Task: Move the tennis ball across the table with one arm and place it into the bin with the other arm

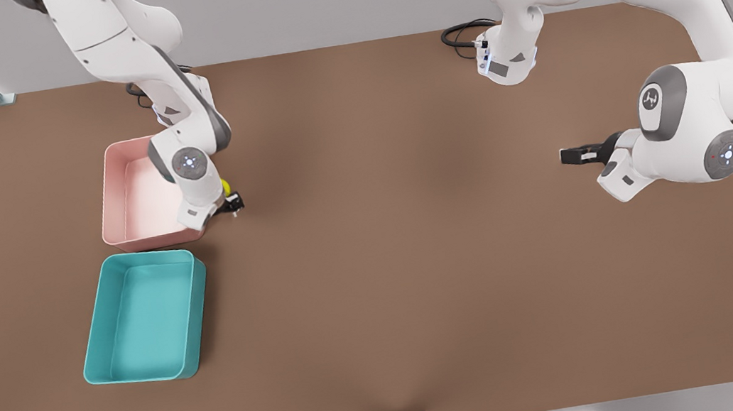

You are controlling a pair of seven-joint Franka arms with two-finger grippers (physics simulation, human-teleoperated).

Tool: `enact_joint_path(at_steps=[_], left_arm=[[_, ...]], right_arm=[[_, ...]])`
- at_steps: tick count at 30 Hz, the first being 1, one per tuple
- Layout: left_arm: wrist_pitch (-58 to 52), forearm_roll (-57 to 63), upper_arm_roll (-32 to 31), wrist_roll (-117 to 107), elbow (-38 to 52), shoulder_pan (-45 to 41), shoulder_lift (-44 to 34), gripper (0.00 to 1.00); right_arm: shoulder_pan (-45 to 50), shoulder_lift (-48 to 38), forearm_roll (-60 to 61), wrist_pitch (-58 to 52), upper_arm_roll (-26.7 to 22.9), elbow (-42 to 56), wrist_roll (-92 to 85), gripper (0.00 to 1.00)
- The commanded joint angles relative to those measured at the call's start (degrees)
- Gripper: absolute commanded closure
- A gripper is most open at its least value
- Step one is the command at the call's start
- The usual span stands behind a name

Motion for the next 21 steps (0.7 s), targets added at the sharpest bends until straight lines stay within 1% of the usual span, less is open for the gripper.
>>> enact_joint_path(at_steps=[1, 14, 15, 18, 19, 21], left_arm=[[0.0, -0.3, 0.0, -1.2, 0.0, 0.0, 0.1, 0.00], [-1.3, -0.3, 0.0, -1.5, 0.1, -0.2, 0.1, 0.00], [-1.3, -0.3, 0.0, -1.5, 0.1, -0.2, 0.1, 0.00], [-1.3, -0.3, 0.0, -1.5, 0.1, -0.2, 0.1, 0.00], [-1.3, -0.3, 0.0, -1.5, 0.1, -0.2, 0.1, 0.00], [-1.3, -0.3, 0.0, -1.5, 0.1, -0.2, 0.1, 0.00]], right_arm=[[0.8, -0.7, 0.1, 2.4, 0.0, -1.3, 5.6, 0.00], [2.8, -7.3, 0.1, 2.5, 0.0, -7.7, 5.1, 0.00], [2.8, -7.2, 0.0, 2.5, 0.0, -8.2, 3.9, 0.00], [2.9, -7.3, 0.0, 1.4, -0.1, -8.0, -10.3, 0.00], [4.7, -8.0, -0.1, -1.0, 0.0, -7.1, -11.5, 0.00], [5.1, -8.2, -0.1, -1.2, 0.0, -6.9, -14.3, 0.00]])
